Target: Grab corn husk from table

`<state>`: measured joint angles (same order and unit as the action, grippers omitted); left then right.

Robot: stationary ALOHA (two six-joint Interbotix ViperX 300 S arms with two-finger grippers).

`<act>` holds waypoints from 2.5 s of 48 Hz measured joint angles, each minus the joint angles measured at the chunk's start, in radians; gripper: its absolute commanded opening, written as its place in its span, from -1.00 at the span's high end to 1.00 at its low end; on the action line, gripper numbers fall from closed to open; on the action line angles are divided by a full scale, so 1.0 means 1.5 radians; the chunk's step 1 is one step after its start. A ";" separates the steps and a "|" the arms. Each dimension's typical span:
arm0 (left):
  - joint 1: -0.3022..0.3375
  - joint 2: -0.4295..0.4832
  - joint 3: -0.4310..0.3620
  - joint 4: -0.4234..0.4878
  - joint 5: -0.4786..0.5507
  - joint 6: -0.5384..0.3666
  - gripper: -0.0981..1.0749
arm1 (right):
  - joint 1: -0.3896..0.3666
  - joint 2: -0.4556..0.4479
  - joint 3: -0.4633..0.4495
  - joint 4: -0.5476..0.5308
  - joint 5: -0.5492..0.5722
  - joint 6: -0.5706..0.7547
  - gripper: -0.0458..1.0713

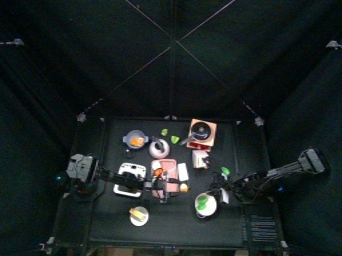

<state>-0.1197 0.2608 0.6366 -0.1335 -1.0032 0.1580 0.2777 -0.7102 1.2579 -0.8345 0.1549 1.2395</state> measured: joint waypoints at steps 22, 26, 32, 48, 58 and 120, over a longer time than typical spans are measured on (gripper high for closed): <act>0.012 0.000 0.010 -0.073 0.000 0.008 -0.31 | -0.014 -0.015 -0.135 0.101 0.236 0.002 -0.31; 0.013 0.000 0.015 -0.080 0.000 0.007 -0.31 | 0.000 -0.015 -0.166 0.133 0.296 0.002 -0.31; 0.014 0.000 0.025 -0.087 0.000 0.009 -0.31 | 0.020 -0.021 -0.198 0.189 0.403 0.007 -0.31; -0.003 0.001 0.032 -0.096 0.000 0.008 -0.31 | 0.027 -0.001 -0.163 0.262 0.517 -0.001 -0.31; -0.011 0.000 0.033 -0.096 0.000 0.008 -0.31 | 0.003 -0.004 -0.079 0.265 0.521 0.006 -0.31; -0.006 0.000 0.037 -0.107 0.002 0.008 -0.31 | -0.201 0.166 -0.043 0.188 0.427 0.007 -0.32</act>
<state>-0.1289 0.2608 0.6918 -0.2945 -1.0002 0.1703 -0.0245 -0.4617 1.1934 -0.5522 0.7961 1.2502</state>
